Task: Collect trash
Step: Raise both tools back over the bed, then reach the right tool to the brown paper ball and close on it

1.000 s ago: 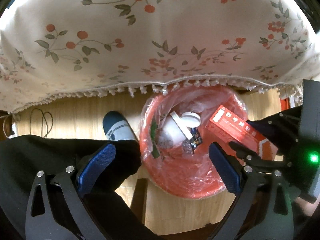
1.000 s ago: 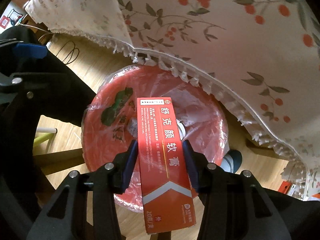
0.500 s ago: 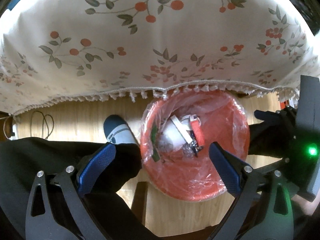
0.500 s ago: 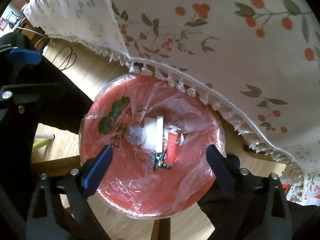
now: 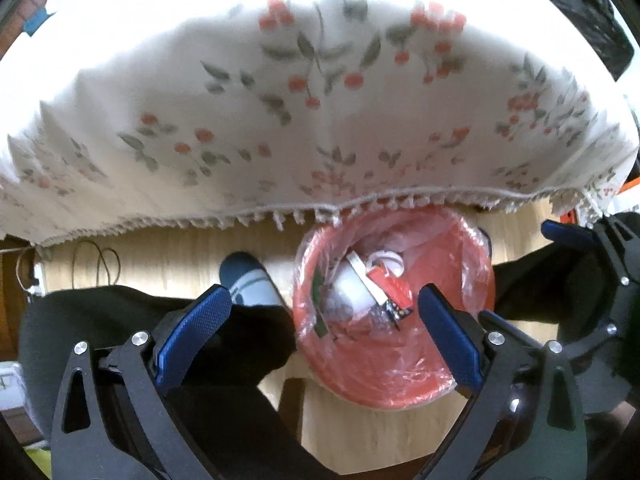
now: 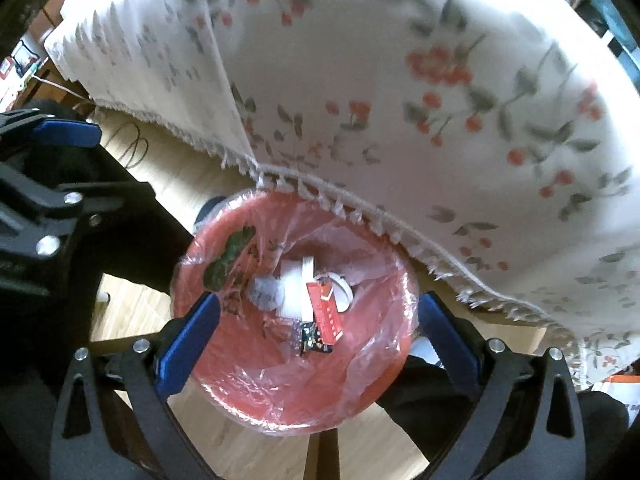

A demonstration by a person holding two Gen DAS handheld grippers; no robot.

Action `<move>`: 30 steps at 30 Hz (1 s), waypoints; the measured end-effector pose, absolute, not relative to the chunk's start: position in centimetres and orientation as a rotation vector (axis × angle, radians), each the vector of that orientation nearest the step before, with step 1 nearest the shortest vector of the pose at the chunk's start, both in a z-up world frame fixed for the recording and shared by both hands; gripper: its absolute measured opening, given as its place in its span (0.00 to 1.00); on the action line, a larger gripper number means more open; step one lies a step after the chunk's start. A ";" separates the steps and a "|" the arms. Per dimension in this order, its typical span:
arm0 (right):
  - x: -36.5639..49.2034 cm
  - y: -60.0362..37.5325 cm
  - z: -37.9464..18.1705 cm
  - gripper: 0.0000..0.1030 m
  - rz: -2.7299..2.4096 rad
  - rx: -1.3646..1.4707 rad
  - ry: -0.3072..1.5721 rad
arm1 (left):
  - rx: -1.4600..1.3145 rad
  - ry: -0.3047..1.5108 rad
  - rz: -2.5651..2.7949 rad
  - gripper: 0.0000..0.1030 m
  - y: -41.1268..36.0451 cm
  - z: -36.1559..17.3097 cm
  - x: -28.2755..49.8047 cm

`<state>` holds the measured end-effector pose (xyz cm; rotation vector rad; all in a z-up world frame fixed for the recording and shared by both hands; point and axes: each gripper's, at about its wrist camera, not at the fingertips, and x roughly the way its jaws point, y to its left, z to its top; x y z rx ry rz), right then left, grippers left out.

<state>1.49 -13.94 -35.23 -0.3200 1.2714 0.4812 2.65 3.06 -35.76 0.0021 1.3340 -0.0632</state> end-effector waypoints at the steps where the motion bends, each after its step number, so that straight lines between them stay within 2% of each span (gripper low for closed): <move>1: 1.5 -14.1 -34.3 0.95 0.480 -0.310 1.260 | 0.001 1.318 -0.063 0.94 3.3 -35.0 2.7; 12: 5.9 -15.7 -24.7 0.95 0.435 -0.252 1.095 | -0.005 1.108 -0.085 0.94 4.8 -25.1 7.2; 17: 11.2 -15.8 -20.7 0.95 0.405 -0.248 0.996 | 0.015 1.021 -0.093 0.94 5.0 -21.3 11.7; 23: 18.4 -16.1 -18.3 0.95 0.372 -0.219 0.930 | 0.040 0.955 -0.096 0.94 4.7 -18.8 18.0; 30: 27.4 -15.8 -17.3 0.95 0.348 -0.196 0.879 | 0.055 0.919 -0.094 0.94 5.4 -18.6 25.1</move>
